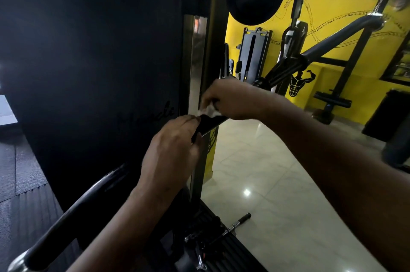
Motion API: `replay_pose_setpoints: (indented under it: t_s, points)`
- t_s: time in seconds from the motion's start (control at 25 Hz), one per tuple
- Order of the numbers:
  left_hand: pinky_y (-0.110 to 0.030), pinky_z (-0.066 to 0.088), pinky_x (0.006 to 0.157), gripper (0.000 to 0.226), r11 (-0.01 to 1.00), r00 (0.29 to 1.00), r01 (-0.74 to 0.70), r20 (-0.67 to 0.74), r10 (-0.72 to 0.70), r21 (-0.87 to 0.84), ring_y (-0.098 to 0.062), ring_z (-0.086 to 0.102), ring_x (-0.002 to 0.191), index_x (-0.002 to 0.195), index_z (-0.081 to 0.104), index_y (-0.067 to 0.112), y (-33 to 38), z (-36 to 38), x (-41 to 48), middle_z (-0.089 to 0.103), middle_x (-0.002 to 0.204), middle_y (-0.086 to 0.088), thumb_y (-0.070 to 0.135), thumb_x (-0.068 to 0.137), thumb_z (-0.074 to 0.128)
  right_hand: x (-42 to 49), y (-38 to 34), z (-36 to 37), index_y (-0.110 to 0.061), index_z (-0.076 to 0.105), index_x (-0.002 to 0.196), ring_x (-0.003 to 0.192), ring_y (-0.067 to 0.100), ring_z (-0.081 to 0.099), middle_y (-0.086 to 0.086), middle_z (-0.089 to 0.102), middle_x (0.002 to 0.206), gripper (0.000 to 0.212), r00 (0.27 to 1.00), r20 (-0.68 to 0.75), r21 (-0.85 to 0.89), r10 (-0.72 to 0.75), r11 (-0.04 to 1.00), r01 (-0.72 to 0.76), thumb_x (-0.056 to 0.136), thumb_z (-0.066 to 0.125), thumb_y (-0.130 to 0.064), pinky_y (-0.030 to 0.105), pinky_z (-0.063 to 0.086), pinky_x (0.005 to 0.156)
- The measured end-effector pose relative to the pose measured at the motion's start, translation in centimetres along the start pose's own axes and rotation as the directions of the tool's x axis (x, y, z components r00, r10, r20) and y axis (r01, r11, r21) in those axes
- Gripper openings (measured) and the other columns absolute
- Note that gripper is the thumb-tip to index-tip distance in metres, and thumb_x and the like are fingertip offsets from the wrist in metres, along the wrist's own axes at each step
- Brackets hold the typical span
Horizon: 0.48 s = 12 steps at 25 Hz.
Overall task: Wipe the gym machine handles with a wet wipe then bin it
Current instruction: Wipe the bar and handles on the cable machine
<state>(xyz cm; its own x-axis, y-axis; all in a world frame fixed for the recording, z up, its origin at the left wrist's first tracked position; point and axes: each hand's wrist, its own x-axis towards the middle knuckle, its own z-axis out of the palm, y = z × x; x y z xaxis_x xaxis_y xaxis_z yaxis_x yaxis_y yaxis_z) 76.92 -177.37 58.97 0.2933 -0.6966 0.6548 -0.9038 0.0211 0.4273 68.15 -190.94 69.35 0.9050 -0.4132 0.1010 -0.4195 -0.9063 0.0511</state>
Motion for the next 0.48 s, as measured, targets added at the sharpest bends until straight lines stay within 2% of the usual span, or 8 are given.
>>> replay_pose_setpoints:
  t_s: [0.08,0.16,0.2,0.28,0.32,0.36,0.4,0.48]
  points:
    - [-0.022,0.047,0.089,0.031,1.000,1.000,0.005,-0.015,-0.005,0.007,-0.016,0.062,0.107,0.123,0.065,0.010,0.0,0.1,0.1,0.067,0.119,-0.003,0.013,0.092,0.062,-1.9,0.1,2.5,-0.013,0.067,0.112,0.103,0.010,0.053,-0.002,0.064,0.109,0.024,0.943,-0.327,0.008,0.060,0.998,-0.061,0.093,0.054,-0.005,0.013,0.035,0.079]
    - [-0.020,0.042,0.093,0.033,0.999,1.000,0.010,-0.028,-0.009,0.036,-0.017,0.062,0.112,0.125,0.064,0.008,0.0,0.2,0.2,0.066,0.123,-0.006,0.013,0.092,0.062,-3.5,-0.9,6.8,-0.007,0.067,0.111,0.109,0.018,0.048,0.010,0.065,0.115,0.029,0.774,-0.632,-0.093,0.042,0.987,-0.130,0.082,0.063,-0.003,0.026,0.039,0.091]
    - [-0.020,0.039,0.094,0.034,0.999,0.999,0.012,-0.032,-0.011,0.049,-0.017,0.061,0.114,0.125,0.064,0.008,0.0,0.3,0.2,0.066,0.124,-0.006,0.013,0.092,0.062,-4.1,-2.1,9.1,-0.003,0.064,0.119,0.114,0.021,0.046,0.013,0.061,0.123,0.039,0.696,-0.715,-0.040,0.067,0.990,-0.135,0.080,0.064,-0.004,0.027,0.038,0.096]
    - [-0.019,0.037,0.096,0.034,0.998,0.999,0.016,-0.037,-0.014,0.055,-0.016,0.060,0.117,0.126,0.063,0.009,0.0,0.4,0.2,0.065,0.126,-0.005,0.014,0.092,0.061,-4.4,-4.0,12.4,-0.004,0.057,0.131,0.121,0.021,0.047,0.011,0.052,0.132,0.045,0.551,-0.793,0.301,0.262,0.953,-0.020,0.087,0.059,-0.006,0.030,0.045,0.101]
    - [-0.019,0.037,0.096,0.035,0.998,0.999,0.019,-0.041,-0.016,0.060,-0.016,0.059,0.117,0.126,0.063,0.010,0.1,0.4,0.2,0.065,0.126,-0.004,0.014,0.092,0.061,-4.2,-4.8,13.3,-0.006,0.058,0.132,0.121,0.017,0.049,0.007,0.051,0.131,0.041,0.464,-0.777,0.514,0.425,0.854,0.080,0.091,0.057,-0.005,0.035,0.050,0.099]
    - [-0.019,0.037,0.096,0.035,0.997,0.999,0.020,-0.047,-0.017,0.068,-0.016,0.060,0.117,0.126,0.063,0.010,0.1,0.5,0.2,0.065,0.127,-0.004,0.014,0.092,0.061,-3.8,-5.4,13.7,-0.011,0.062,0.128,0.119,0.013,0.052,0.002,0.053,0.128,0.037,0.390,-0.694,0.702,0.605,0.689,0.181,0.093,0.056,-0.004,0.038,0.053,0.094]
    - [-0.019,0.037,0.096,0.035,0.997,0.999,0.020,-0.049,-0.017,0.074,-0.017,0.060,0.118,0.127,0.063,0.009,0.0,0.6,0.3,0.065,0.127,-0.005,0.014,0.092,0.061,-3.3,-6.1,13.7,-0.017,0.066,0.122,0.117,0.012,0.057,-0.001,0.058,0.124,0.033,0.346,-0.540,0.839,0.767,0.462,0.287,0.093,0.057,-0.003,0.039,0.055,0.093]
    - [-0.020,0.036,0.098,0.037,0.996,0.999,0.012,-0.040,-0.009,0.084,-0.017,0.058,0.120,0.129,0.062,0.009,-0.1,0.9,0.4,0.064,0.129,-0.006,0.014,0.092,0.062,-2.0,-7.9,13.3,-0.026,0.070,0.110,0.108,0.015,0.066,0.001,0.070,0.113,0.030,0.384,-0.112,0.883,0.917,-0.086,0.461,0.094,0.059,-0.003,0.040,0.056,0.092]
